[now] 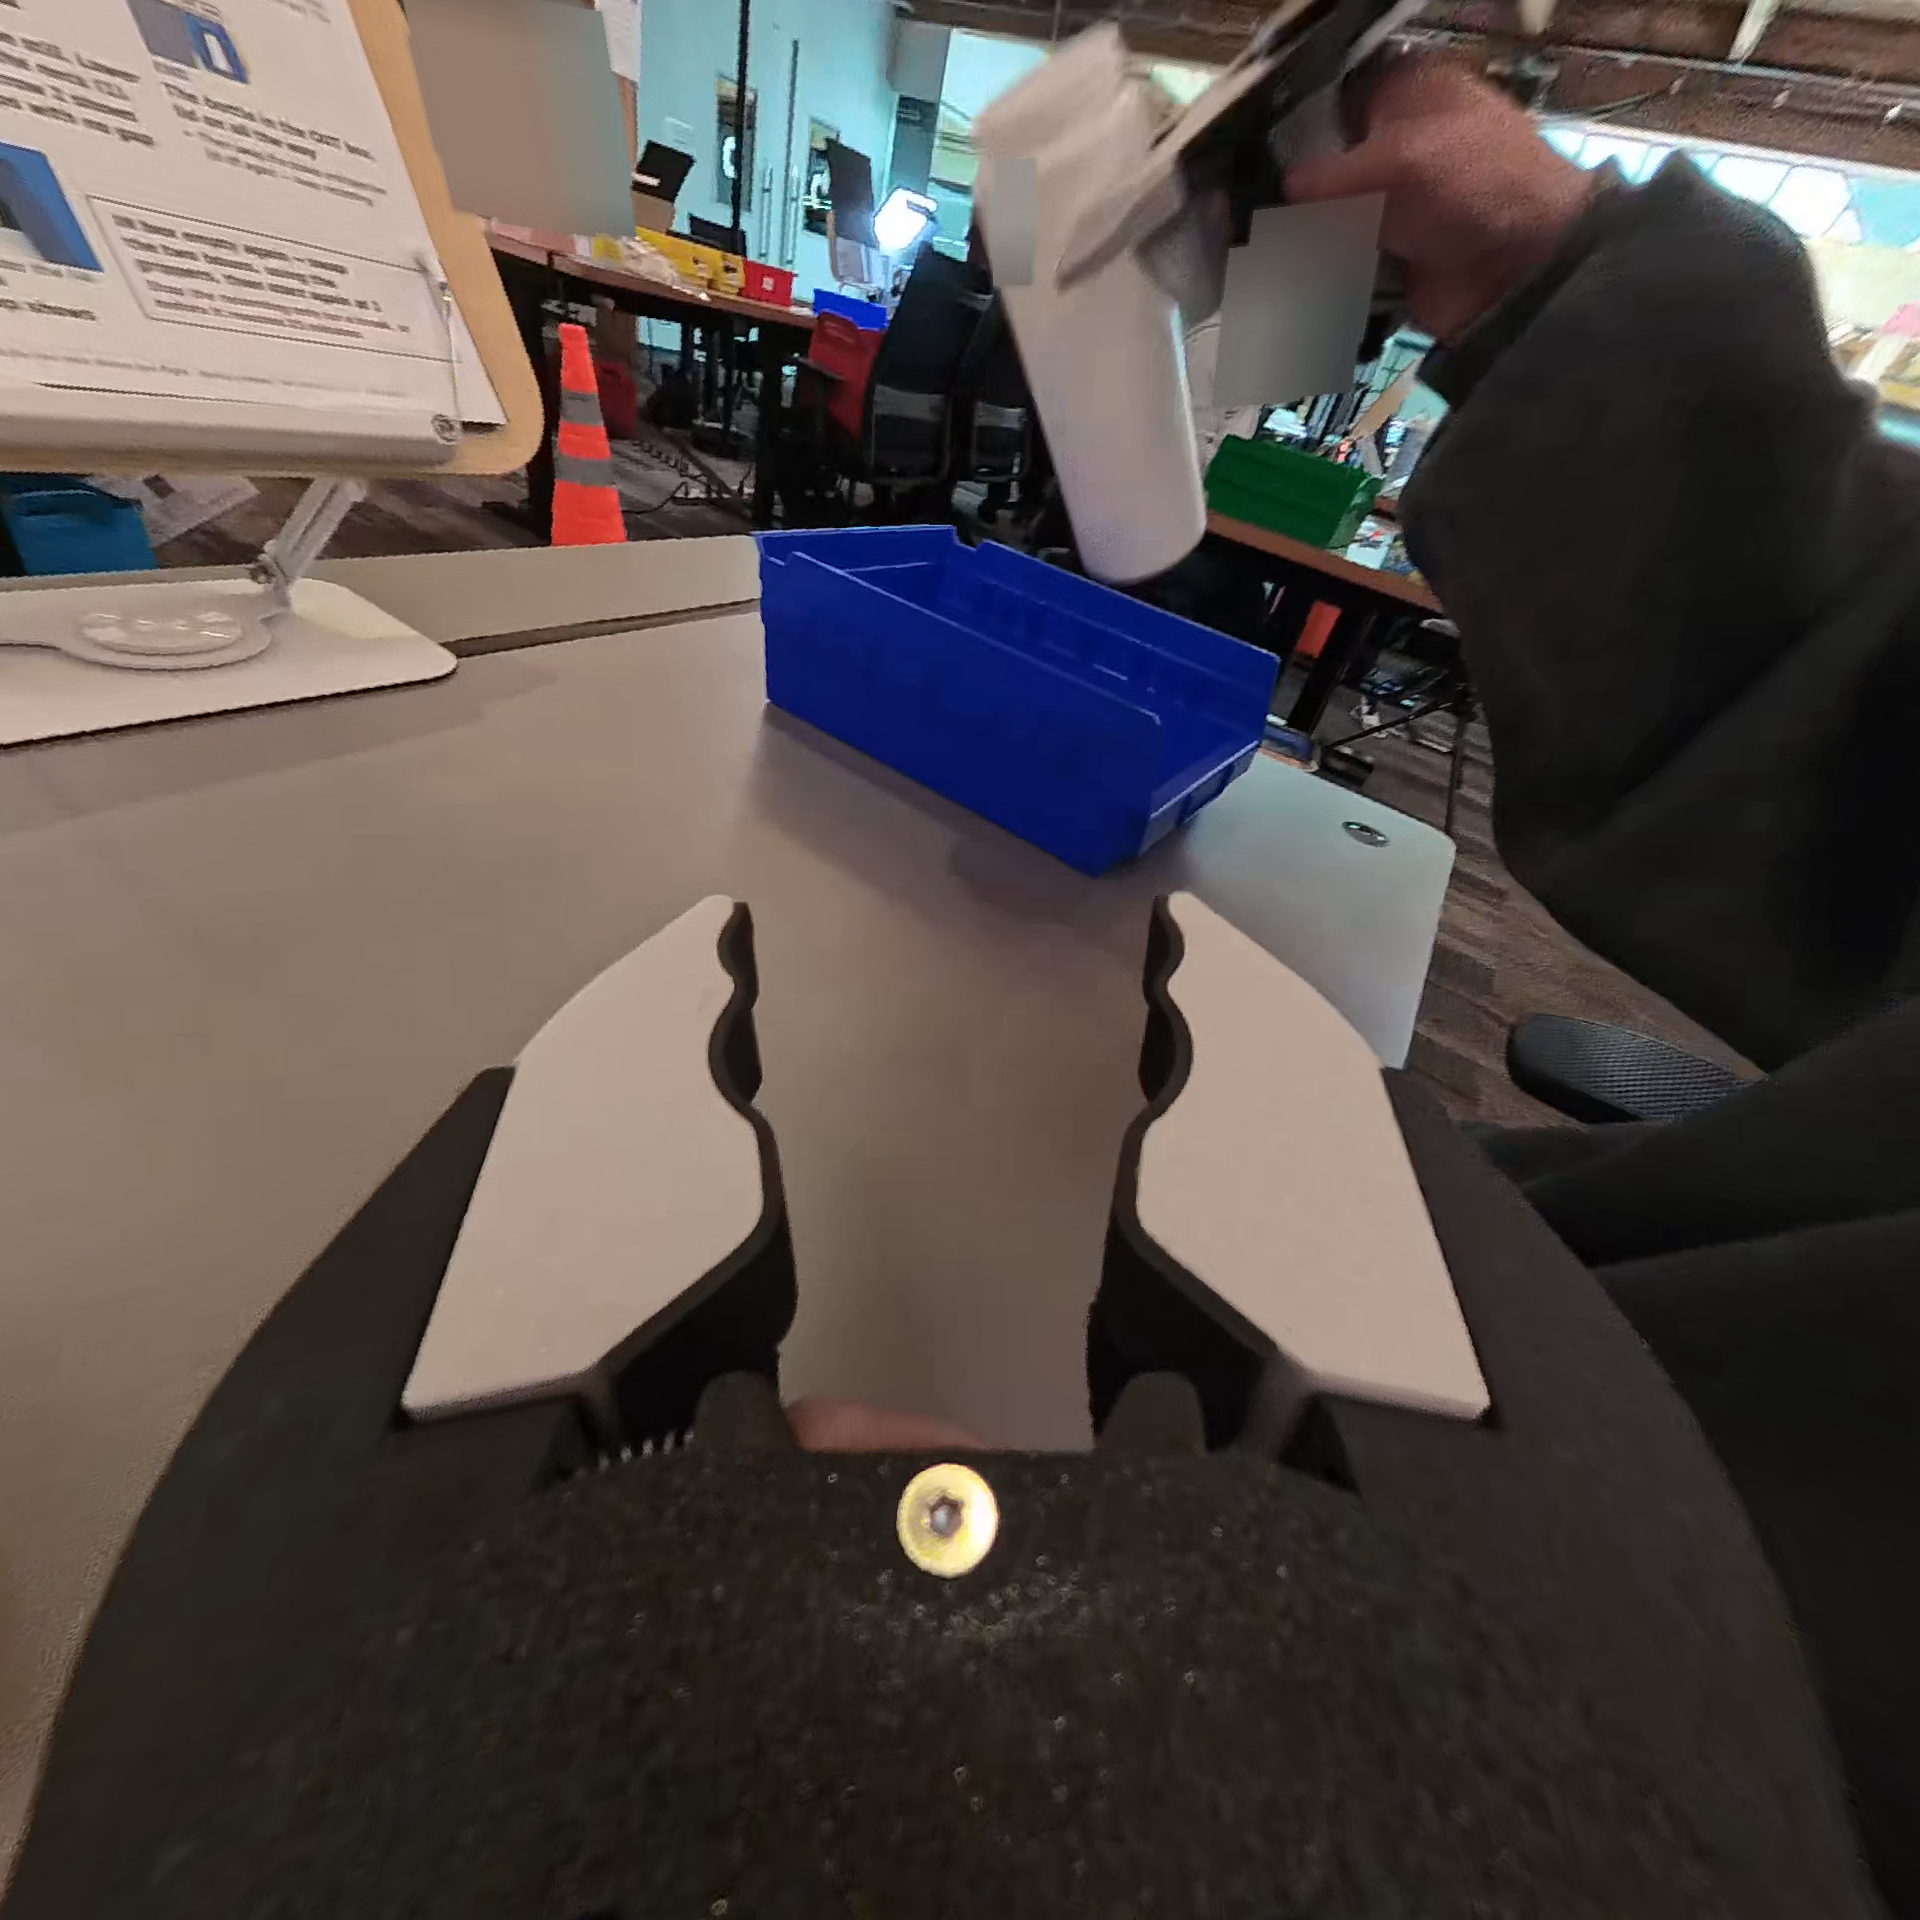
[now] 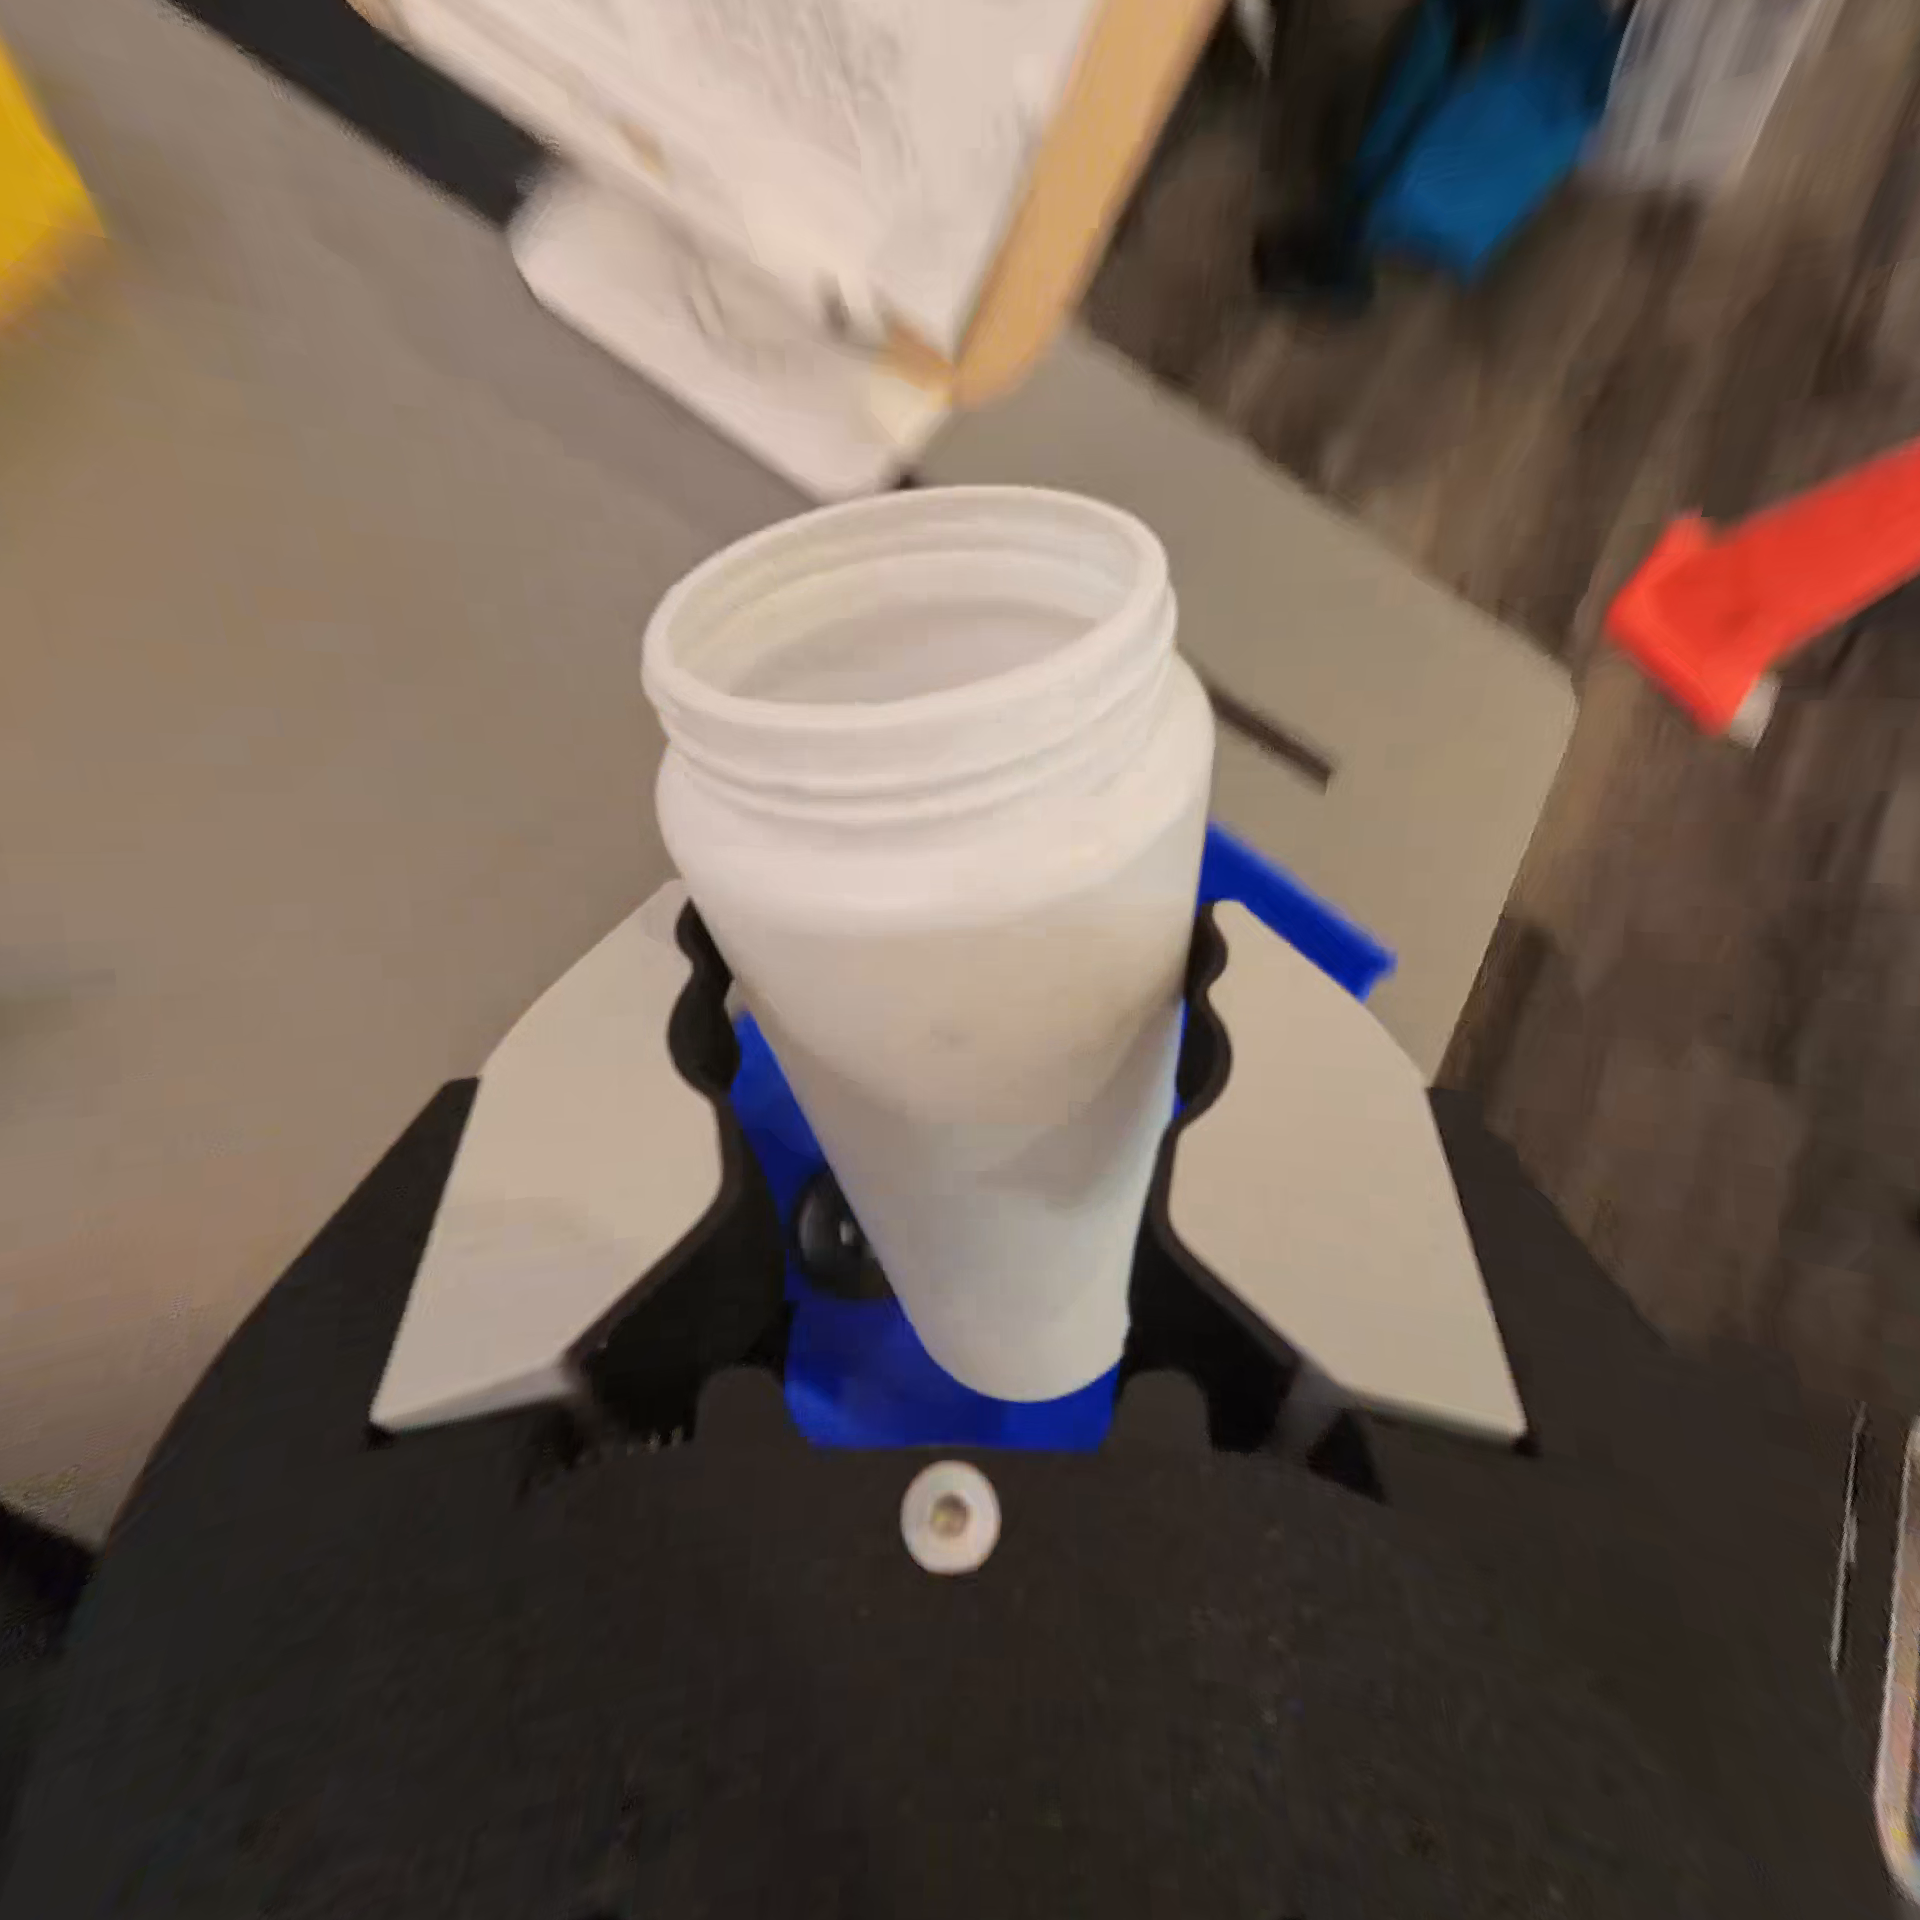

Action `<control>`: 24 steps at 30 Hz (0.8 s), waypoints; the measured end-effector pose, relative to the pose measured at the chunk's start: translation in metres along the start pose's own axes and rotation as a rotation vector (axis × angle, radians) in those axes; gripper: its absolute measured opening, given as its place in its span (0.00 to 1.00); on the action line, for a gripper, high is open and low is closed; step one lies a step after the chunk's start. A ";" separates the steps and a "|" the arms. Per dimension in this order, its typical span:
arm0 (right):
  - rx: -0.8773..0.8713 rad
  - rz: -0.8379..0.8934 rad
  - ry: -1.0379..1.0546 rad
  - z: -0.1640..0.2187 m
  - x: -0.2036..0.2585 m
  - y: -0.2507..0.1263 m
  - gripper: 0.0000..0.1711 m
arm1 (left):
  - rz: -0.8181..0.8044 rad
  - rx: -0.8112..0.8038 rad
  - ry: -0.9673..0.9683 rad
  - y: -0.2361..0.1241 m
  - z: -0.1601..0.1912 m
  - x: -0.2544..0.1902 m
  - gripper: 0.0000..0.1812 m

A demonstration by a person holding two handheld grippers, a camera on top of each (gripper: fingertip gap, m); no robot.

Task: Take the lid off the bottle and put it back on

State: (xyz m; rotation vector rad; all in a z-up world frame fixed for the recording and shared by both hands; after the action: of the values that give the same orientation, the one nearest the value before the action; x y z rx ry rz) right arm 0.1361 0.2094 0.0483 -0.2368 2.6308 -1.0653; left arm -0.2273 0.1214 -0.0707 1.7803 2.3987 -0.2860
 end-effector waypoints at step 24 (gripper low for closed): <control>0.211 0.025 0.180 0.110 -0.011 0.092 0.52 | -0.200 0.094 0.030 -0.043 -0.015 0.000 0.39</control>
State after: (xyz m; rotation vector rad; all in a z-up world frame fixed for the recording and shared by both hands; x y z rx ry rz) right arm 0.1787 0.2063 -0.0890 -0.0647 2.6391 -1.4035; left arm -0.2682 0.1125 -0.0535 1.5917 2.6293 -0.4035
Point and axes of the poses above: each gripper's, where its closed fingertips meet, y out along the fingers, z out of its underside, x = y × z across the jaws, the point moved 2 cm from there along -y, back along the fingers, and after that the axes turned 1 degree about -x, right-handed, at the moved point
